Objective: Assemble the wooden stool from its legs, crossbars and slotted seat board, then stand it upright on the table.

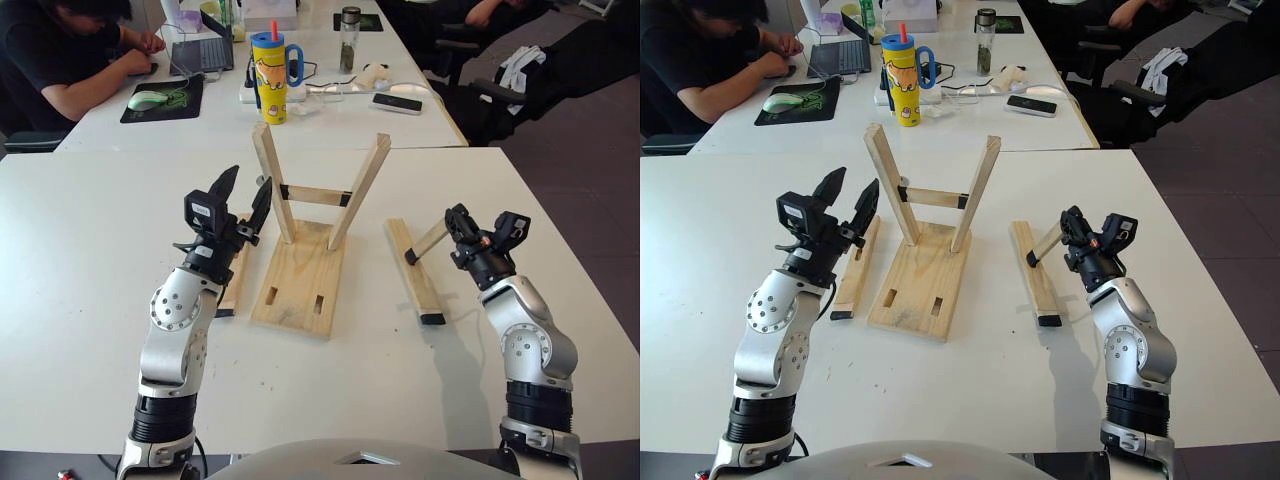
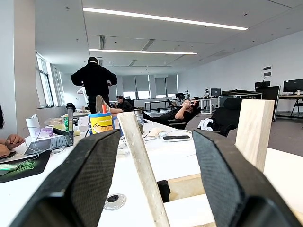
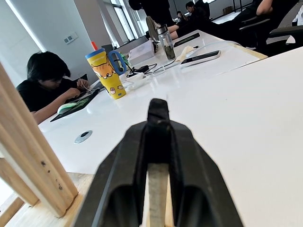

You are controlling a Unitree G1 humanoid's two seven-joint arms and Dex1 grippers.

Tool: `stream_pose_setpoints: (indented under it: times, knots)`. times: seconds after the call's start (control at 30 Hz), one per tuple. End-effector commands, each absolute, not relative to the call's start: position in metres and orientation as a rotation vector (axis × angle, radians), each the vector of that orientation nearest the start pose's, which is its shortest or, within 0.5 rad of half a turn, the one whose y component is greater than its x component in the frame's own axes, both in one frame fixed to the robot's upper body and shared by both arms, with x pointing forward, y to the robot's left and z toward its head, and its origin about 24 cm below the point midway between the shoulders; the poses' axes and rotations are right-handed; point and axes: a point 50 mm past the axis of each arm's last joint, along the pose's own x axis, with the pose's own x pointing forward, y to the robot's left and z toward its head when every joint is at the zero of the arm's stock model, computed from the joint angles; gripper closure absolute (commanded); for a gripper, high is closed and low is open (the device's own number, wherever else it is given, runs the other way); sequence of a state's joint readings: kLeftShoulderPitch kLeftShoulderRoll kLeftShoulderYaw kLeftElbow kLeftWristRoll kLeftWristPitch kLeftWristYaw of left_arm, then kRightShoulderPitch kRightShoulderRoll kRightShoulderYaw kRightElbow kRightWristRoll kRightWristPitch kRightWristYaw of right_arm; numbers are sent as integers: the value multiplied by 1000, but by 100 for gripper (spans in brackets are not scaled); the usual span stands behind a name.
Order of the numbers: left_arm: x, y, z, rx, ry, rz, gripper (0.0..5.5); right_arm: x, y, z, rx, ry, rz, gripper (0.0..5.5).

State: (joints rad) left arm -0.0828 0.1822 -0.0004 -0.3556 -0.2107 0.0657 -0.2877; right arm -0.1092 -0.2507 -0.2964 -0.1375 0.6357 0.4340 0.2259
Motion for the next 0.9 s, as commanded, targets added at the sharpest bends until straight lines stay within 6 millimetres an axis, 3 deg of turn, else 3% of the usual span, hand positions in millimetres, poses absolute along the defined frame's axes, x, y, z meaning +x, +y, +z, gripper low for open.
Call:
stream_pose_setpoints:
  times: [0.03,0.3,0.9]
  knots:
    - [252,150,139,41,-361,-376,271,260,-222,79,398,91,127,506]
    - [251,150,139,43,-361,-368,271,256,-221,79,313,85,92,506]
    - [252,144,139,54,-358,-379,271,239,-193,31,27,170,169,506]
